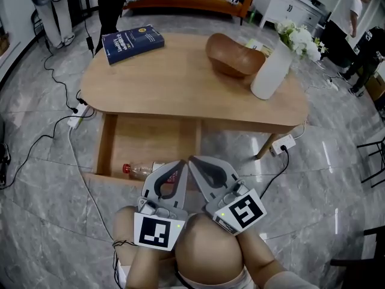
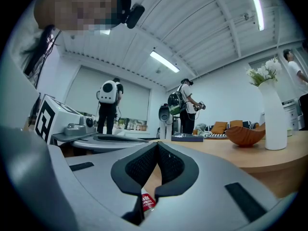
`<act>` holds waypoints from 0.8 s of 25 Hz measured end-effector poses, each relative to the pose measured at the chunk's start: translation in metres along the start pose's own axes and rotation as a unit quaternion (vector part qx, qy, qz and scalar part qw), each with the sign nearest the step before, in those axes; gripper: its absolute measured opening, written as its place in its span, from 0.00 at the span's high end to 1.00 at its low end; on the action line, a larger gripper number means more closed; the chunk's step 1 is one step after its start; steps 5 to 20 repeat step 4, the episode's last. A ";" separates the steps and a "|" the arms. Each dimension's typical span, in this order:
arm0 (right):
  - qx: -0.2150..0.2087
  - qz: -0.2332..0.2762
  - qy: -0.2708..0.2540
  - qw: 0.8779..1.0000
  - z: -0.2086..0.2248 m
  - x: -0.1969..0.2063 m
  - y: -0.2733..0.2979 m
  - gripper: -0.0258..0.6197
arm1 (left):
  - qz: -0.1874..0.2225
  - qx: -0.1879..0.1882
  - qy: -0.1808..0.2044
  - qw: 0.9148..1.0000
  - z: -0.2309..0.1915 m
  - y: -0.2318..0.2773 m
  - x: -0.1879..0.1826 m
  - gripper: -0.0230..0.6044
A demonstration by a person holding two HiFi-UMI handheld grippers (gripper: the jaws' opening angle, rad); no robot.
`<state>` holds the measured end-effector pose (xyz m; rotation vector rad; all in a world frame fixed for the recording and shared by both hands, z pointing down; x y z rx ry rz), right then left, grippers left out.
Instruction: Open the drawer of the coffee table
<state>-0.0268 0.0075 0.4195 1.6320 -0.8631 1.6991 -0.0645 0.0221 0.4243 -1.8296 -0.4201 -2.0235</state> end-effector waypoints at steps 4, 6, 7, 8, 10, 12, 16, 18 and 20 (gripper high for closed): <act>0.005 -0.002 0.005 1.000 0.000 0.003 0.000 0.93 | 0.000 0.005 -0.006 1.000 0.000 0.000 0.003 0.95; 0.005 -0.002 0.005 1.000 0.000 0.003 0.000 0.93 | 0.000 0.005 -0.006 1.000 0.000 0.000 0.003 0.95; 0.005 -0.002 0.005 1.000 0.000 0.003 0.000 0.93 | 0.000 0.005 -0.006 1.000 0.000 0.000 0.003 0.95; 0.005 -0.002 0.005 1.000 0.000 0.003 0.000 0.93 | 0.000 0.005 -0.006 1.000 0.000 0.000 0.003 0.95; 0.005 -0.002 0.005 1.000 0.000 0.003 0.000 0.93 | 0.000 0.005 -0.006 1.000 0.000 0.000 0.003 0.95; 0.005 -0.002 0.005 1.000 0.000 0.003 0.000 0.93 | 0.000 0.005 -0.006 1.000 0.000 0.000 0.003 0.95; 0.005 -0.002 0.005 1.000 0.000 0.003 0.000 0.93 | 0.000 0.005 -0.006 1.000 0.000 0.000 0.003 0.95; 0.005 -0.002 0.005 1.000 0.000 0.003 0.000 0.93 | 0.000 0.005 -0.006 1.000 0.000 0.000 0.003 0.95; 0.005 -0.002 0.005 1.000 0.000 0.003 0.000 0.93 | 0.000 0.005 -0.006 1.000 0.000 0.000 0.003 0.95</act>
Point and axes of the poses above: the fingertips, and each gripper's own axes: y forward along the fingers, z to its right, x out of its underside, the point moved 2 cm from there along -y, backward along the fingers, and after that the axes turned 5 degrees about y, right-handed, at the moved point
